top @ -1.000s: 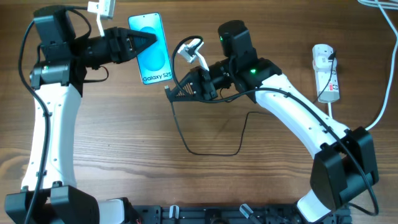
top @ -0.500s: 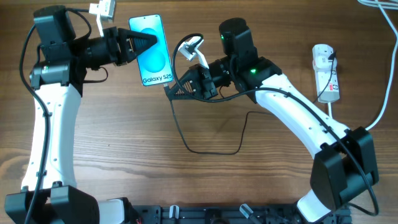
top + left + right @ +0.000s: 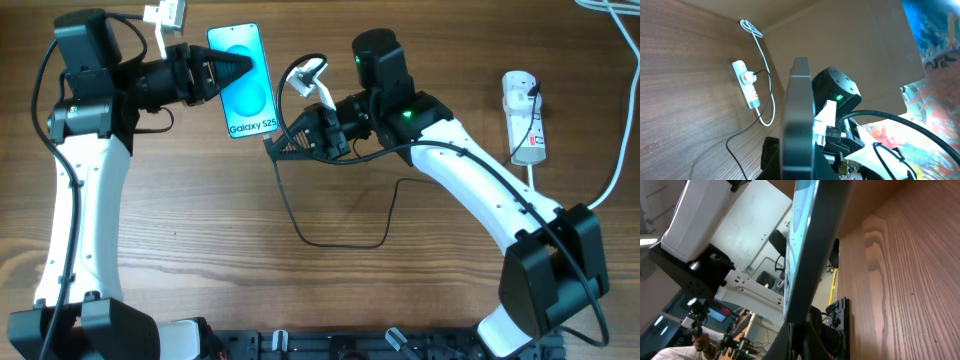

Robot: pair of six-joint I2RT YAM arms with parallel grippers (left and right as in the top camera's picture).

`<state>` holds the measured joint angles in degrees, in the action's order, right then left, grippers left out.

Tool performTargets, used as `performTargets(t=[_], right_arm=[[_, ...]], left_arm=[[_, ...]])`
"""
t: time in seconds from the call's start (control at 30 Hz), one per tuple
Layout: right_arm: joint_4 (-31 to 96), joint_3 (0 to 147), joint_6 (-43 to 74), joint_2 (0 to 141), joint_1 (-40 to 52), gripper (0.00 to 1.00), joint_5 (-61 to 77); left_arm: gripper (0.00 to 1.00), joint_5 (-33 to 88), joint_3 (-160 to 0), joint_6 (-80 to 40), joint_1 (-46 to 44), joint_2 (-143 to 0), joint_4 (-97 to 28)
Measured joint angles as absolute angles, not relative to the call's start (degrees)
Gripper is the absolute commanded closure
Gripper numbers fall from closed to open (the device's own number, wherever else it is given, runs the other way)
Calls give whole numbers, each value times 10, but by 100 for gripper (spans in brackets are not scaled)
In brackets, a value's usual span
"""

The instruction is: Plug charger to phone and switch on socket

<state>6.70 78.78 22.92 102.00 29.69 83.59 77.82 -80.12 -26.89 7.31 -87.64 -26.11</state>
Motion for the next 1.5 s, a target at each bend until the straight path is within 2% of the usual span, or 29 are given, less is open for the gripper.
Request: performTargets(t=[1.5], right_arm=[[38, 788, 255, 1020, 309, 96, 833]], left_arm=[[96, 752, -801, -269, 56, -876, -267]])
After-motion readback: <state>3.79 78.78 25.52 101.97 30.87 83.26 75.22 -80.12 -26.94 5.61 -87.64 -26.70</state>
